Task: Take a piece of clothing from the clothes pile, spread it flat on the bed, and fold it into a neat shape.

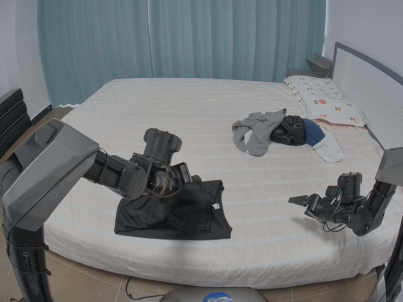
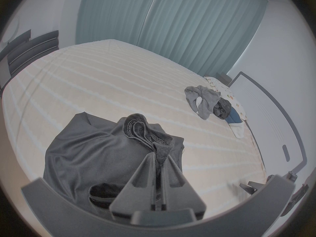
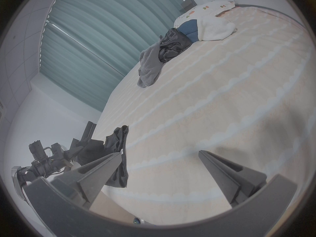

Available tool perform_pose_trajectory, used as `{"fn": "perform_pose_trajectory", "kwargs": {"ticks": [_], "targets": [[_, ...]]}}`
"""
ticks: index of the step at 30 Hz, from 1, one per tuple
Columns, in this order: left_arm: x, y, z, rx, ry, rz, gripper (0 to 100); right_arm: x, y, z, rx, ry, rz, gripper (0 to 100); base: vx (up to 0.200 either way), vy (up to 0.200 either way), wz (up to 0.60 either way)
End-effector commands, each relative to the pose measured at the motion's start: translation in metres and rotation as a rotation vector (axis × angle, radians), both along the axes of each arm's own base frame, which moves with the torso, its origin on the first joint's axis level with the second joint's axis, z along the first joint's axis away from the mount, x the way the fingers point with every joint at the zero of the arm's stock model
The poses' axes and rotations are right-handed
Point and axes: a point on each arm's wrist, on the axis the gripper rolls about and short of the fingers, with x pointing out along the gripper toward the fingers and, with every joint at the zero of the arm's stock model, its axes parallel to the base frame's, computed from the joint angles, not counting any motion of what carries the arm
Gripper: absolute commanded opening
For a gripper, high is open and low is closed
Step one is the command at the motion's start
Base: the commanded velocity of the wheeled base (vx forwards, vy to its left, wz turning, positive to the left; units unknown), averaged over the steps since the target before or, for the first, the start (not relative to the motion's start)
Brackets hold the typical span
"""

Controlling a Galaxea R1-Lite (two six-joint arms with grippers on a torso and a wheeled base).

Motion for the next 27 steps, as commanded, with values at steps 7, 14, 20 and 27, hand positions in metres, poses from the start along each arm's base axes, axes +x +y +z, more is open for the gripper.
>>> {"fn": "perform_pose_trajectory", "kwargs": {"ticks": [7,14,20,27], "targets": [[0.006,-0.033,-0.021,-0.03,0.014,0.002,0,-0.001,0.001,-0.001,-0.001,0.005,0.004,100,0.0,0.0,0.0],[-0.003,-0.05,-0.018,-0.053,0.01,-0.03,0,-0.001,0.001,-0.001,-0.001,0.005,0.006,100,0.0,0.0,0.0],[-0.002,-0.053,-0.018,-0.056,0.009,-0.033,100,-0.001,0.001,-0.001,-0.001,0.006,0.006,100,0.0,0.0,0.0],[-0.008,-0.053,-0.005,-0.118,0.007,0.002,100,-0.001,0.001,-0.001,-0.001,0.006,0.006,100,0.0,0.0,0.0]]}}
